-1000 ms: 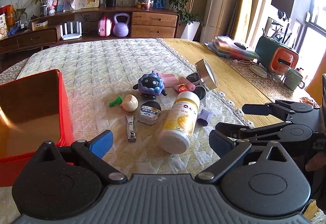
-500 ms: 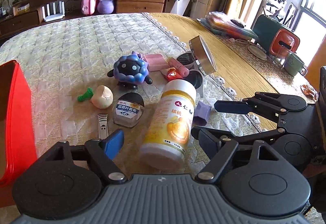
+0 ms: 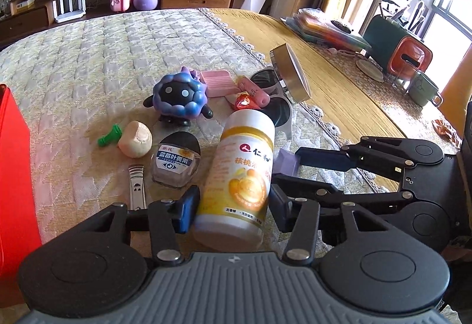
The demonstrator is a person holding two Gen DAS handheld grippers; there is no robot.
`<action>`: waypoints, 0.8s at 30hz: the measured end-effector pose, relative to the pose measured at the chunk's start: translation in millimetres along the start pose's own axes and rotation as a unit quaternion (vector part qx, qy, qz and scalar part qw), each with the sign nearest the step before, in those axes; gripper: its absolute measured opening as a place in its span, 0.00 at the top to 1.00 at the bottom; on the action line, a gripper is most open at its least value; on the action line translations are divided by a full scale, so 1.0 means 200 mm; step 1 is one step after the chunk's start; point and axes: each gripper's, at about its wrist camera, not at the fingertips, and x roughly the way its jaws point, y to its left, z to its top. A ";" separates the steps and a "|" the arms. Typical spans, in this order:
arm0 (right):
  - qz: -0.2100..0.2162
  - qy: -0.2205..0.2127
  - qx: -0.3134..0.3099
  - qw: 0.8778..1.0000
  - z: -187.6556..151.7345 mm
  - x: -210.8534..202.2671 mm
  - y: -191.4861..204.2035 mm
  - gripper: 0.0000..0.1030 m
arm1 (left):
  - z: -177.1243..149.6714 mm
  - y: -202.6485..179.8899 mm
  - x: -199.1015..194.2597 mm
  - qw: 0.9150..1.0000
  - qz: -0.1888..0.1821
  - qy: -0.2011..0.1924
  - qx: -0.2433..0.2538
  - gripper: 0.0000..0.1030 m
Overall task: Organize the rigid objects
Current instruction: 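Grasp the white-yellow bottle with the left tool while the right tool grasps the purple block, then carry the bottle and the purple block over the red tin box with both tools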
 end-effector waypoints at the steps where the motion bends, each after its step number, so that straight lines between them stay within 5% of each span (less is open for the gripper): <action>1: -0.003 -0.001 0.001 1.000 0.00 0.00 0.00 0.65 | 0.00 0.00 0.00 1.000 0.003 0.000 0.000 0.52; 24: -0.053 -0.016 -0.014 0.998 0.11 -0.27 0.27 0.65 | -0.11 0.00 -0.34 0.999 0.032 -0.043 -0.003 0.57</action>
